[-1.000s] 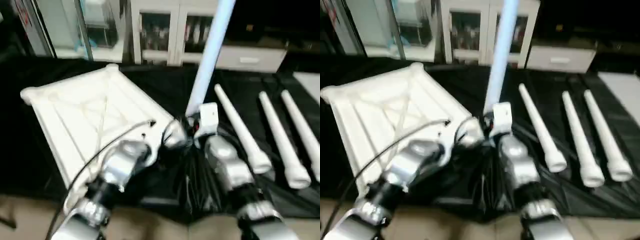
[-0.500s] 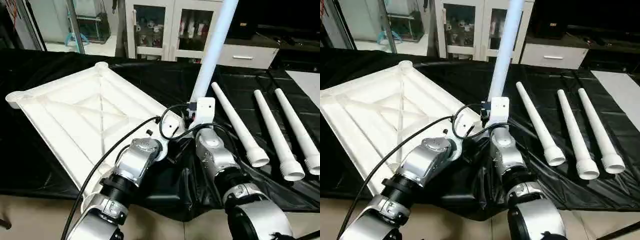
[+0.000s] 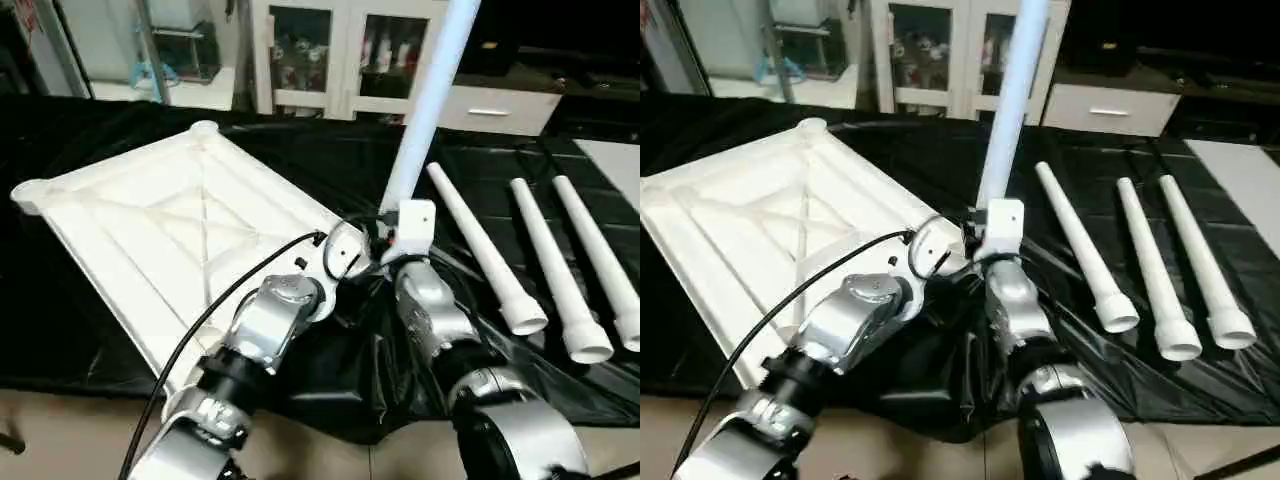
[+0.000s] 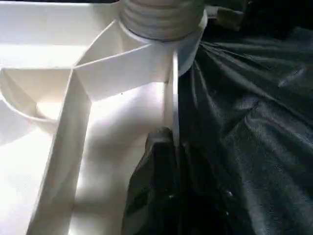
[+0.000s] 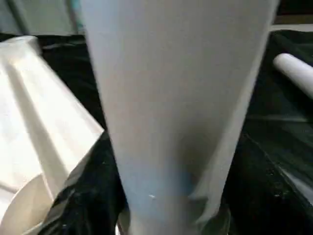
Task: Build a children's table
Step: Insert table leg to table base, then rotate leg to tighten
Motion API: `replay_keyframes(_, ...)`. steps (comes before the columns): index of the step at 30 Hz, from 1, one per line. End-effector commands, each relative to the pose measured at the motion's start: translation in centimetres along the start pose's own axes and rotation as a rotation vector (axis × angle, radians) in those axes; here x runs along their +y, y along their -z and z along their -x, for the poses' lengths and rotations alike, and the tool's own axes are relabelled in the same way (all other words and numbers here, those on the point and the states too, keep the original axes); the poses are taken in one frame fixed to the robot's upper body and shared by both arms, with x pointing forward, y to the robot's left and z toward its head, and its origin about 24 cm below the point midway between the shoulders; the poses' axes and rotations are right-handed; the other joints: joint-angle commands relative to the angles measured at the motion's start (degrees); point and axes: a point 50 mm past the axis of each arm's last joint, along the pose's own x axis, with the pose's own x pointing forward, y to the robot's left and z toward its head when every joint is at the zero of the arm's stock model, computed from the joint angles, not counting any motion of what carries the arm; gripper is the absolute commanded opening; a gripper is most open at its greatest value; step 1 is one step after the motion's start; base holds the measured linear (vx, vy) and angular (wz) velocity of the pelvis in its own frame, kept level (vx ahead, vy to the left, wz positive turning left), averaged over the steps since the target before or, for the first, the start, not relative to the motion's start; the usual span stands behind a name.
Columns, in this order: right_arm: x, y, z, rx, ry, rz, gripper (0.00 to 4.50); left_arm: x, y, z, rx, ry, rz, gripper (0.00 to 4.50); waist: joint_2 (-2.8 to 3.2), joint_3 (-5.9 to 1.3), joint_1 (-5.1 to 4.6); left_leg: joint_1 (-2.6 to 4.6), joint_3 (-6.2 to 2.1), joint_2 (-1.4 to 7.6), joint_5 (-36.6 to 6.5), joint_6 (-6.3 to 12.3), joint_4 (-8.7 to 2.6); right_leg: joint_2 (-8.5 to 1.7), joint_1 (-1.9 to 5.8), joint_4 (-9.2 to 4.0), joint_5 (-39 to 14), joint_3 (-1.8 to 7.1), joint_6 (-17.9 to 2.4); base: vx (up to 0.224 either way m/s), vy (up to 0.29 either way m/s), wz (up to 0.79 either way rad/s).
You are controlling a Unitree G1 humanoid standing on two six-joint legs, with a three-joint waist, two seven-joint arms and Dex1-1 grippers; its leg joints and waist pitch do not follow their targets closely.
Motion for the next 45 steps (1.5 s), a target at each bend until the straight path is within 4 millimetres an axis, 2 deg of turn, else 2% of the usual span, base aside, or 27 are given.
replay_keyframes(1, -0.9, 1.1, 1.0, 0.027, -0.067, 0.011, 3.1, -0.7, -0.8, 0.6, -0.082, 0.132, -0.074, 0.0, -0.67, -2.48, 0.18, 0.71, -2.21, 5.55, -22.6, 1.04, -5.0, -4.55, 0.5, -4.18, -18.6, 2.62, -7.6, 0.0, 0.0, 0.0)
replay_keyframes(3, -1.0, 0.9, 1.1, 0.014, -0.083, 0.019, 3.25, -0.6, -0.6, 0.8, -0.077, 0.142, -0.079, 0.0, -0.64, -2.86, 0.82, 0.73, -1.81, 5.67, -19.5, 1.74, -4.7, -4.4, 0.38, -3.91, -15.7, 2.76, -7.9, 0.0, 0.0, 0.0)
replay_keyframes(4, -1.3, 0.6, 1.6, -0.014, -0.146, 0.037, 3.38, -0.5, -0.4, 1.1, -0.071, 0.177, -0.106, 0.0, -0.65, -2.86, 1.11, 0.83, -1.49, 5.63, -18.2, 2.29, -4.53, -4.13, 0.14, -3.87, -14.5, 2.73, -8.8, 0.046, -0.053, 0.07)
replay_keyframes(6, -1.4, 0.5, 1.8, -0.022, -0.166, 0.044, 3.48, -0.4, -0.2, 1.2, -0.066, 0.189, -0.112, 0.0, -0.64, -3.08, 1.32, 0.66, -1.28, 5.7, -16.1, 2.64, -4.3, -4.14, 0.28, -3.57, -13.3, 2.72, -9.6, 0.071, -0.065, 0.1)
replay_keyframes(7, -1.7, 0.4, 2.4, -0.023, -0.218, 0.051, 3.56, -0.3, 0.0, 1.5, -0.06, 0.221, -0.133, 0.0, -0.49, -3.43, 1.46, 0.49, -1.04, 5.69, -12.9, 3.31, -3.99, -3.93, 0.52, -3.07, -9.9, 2.58, -10.4, 0.065, -0.048, 0.07)
replay_keyframes(8, -1.7, 0.4, 2.4, -0.023, -0.218, 0.051, 3.56, -0.3, 0.0, 1.5, -0.06, 0.221, -0.133, 0.0, -0.55, -3.76, 1.76, 0.46, -0.66, 5.68, -8.2, 4.67, -3.31, -3.82, 0.63, -2.26, -3.9, 2.53, -11.3, 0.07, -0.041, 0.03)
replay_keyframes(9, -2.1, 0.4, 2.7, -0.013, -0.243, 0.061, 3.74, -0.2, 0.2, 1.7, -0.057, 0.235, -0.143, 0.0, -0.41, -3.88, 1.61, 0.09, -0.58, 5.58, -5.3, 5.38, -3.04, -3.72, 0.83, -1.62, -0.3, 2.48, -12.2, 0.0, 0.0, 0.0)
replay_keyframes(10, -2.6, 0.8, 3.3, 0.018, -0.284, 0.089, 3.85, 0.0, 0.3, 2.0, -0.061, 0.258, -0.161, 0.0, -0.54, -4.04, 2.13, -0.27, -0.25, 5.28, -1.5, 7.24, -2.43, -3.36, 1.04, -0.99, 5.7, 2.38, -13.0, 0.069, -0.027, 0.01)
replay_keyframes(11, -3.3, 1.0, 4.0, 0.046, -0.329, 0.114, 3.85, 0.2, 0.4, 2.3, -0.059, 0.284, -0.178, 0.0, -0.54, -4.06, 2.36, -0.29, -0.04, 5.15, -0.3, 8.46, -2.02, -3.24, 0.9, -0.54, 9.0, 2.35, -13.9, 0.06, -0.011, 0.02)
replay_keyframes(13, -3.7, 0.9, 4.7, 0.062, -0.374, 0.132, 3.92, 0.5, 0.6, 2.6, -0.049, 0.314, -0.204, 0.0, -0.61, -4.22, 2.38, -0.51, -0.16, 5.18, 0.6, 9.7, -1.84, -3.37, 1.26, -0.2, 10.5, 2.22, -14.7, 0.03, -0.005, 0.01)
replay_keyframes(14, -3.9, 0.8, 5.0, 0.066, -0.393, 0.14, 3.92, 0.6, 0.8, 2.8, -0.042, 0.326, -0.217, 0.0, -0.56, -4.08, 2.53, -0.26, -0.08, 5.3, -0.1, 10.05, -1.82, -3.29, 1.05, -0.45, 8.6, 2.12, -14.7, 0.0, 0.0, 0.0)
replay_keyframes(15, -4.1, 0.7, 5.4, 0.072, -0.422, 0.148, 3.92, 0.7, 0.9, 3.0, -0.037, 0.341, -0.238, 0.0, -0.54, -3.97, 2.5, -0.38, -0.15, 5.35, -0.7, 9.96, -1.89, -3.32, 1.1, -0.54, 7.2, 2.12, -14.7, 0.0, 0.0, 0.0)
replay_keyframes(16, -4.2, 0.7, 5.7, 0.079, -0.447, 0.154, 3.92, 0.8, 1.0, 3.1, -0.034, 0.355, -0.256, 0.0, -0.28, -3.94, 2.56, -0.28, -0.25, 5.51, -2.4, 9.51, -2.07, -3.32, 1.14, -0.84, 4.1, 2.09, -14.1, 0.0, 0.0, 0.0)
replay_keyframes(19, -4.6, 0.3, 7.0, 0.106, -0.561, 0.216, 3.92, 1.3, 1.3, 4.0, -0.019, 0.422, -0.304, 0.0, -0.14, -3.64, 2.46, -0.04, -0.48, 5.85, -7.2, 6.7, -2.59, -3.31, 0.92, -1.43, -2.9, 2.05, -13.1, 0.0, 0.0, 0.0)
replay_keyframes(20, -4.7, 0.2, 7.2, 0.112, -0.575, 0.226, 3.92, 1.3, 1.4, 4.1, -0.015, 0.434, -0.307, 0.0, -0.15, -3.58, 2.31, -0.19, -0.54, 5.79, -9.0, 5.47, -2.79, -3.36, 0.94, -1.53, -5.0, 2.06, -12.7, 0.0, 0.0, 0.0)
replay_keyframes(21, -4.7, 0.2, 7.3, 0.113, -0.577, 0.227, 3.92, 1.3, 1.4, 4.1, -0.015, 0.436, -0.308, 0.0, -0.09, -3.55, 2.21, -0.11, -0.53, 5.86, -9.7, 4.86, -2.91, -3.41, 0.86, -1.64, -5.7, 2.12, -12.7, 0.0, 0.0, 0.0)
replay_keyframes(22, -4.9, 0.1, 7.9, 0.137, -0.634, 0.255, 3.92, 1.5, 1.6, 4.6, -0.002, 0.476, -0.332, 0.0, -0.01, -3.6, 2.2, 0.03, -0.62, 5.86, -10.4, 3.84, -2.91, -3.26, 0.83, -1.65, -5.8, 2.09, -12.3, 0.0, 0.0, 0.0)
replay_keyframes(25, -4.8, -0.1, 8.7, 0.162, -0.713, 0.282, 3.92, 1.7, 1.8, 5.1, 0.004, 0.514, -0.368, 0.0, -0.02, -3.56, 2.23, 0.02, -0.56, 5.83, -10.6, 3.56, -2.85, -3.35, 0.76, -1.55, -5.3, 2.18, -12.2, 0.0, 0.0, 0.0)
replay_keyframes(32, -4.4, -0.4, 9.5, 0.211, -0.822, 0.292, 3.92, 2.5, 2.1, 5.6, 0.014, 0.551, -0.387, 0.0, -0.27, -3.93, 2.43, -0.14, -0.48, 5.65, -6.8, 4.92, -2.21, -3.49, 0.98, -0.85, -1.2, 2.1, -13.5, 0.0, 0.0, 0.0)
replay_keyframes(34, -4.3, -0.4, 9.6, 0.219, -0.84, 0.296, 3.92, 2.6, 2.1, 5.7, 0.016, 0.553, -0.389, 0.0, -0.19, -3.94, 2.54, -0.15, -0.46, 5.63, -6.8, 4.99, -2.13, -3.5, 0.98, -0.78, -1.2, 2.09, -13.9, 0.0, 0.0, 0.0)
replay_keyframes(44, -4.1, -0.3, 9.3, 0.222, -0.863, 0.278, 3.92, 2.4, 2.4, 5.8, 0.027, 0.574, -0.394, 0.0, -0.41, -3.7, 2.59, -0.25, -0.71, 5.71, -11.3, 2.68, -2.23, -3.78, 0.78, -1.17, -8.7, 2.2, -12.5, 0.0, 0.0, 0.0)
replay_keyframes(45, -4.1, -0.3, 9.3, 0.216, -0.862, 0.281, 3.76, 2.4, 2.5, 5.8, 0.028, 0.577, -0.395, 0.0, -0.41, -3.71, 2.59, -0.23, -0.71, 5.71, -11.3, 2.58, -2.23, -3.75, 0.75, -1.17, -8.8, 2.19, -12.4, 0.0, 0.0, 0.0)
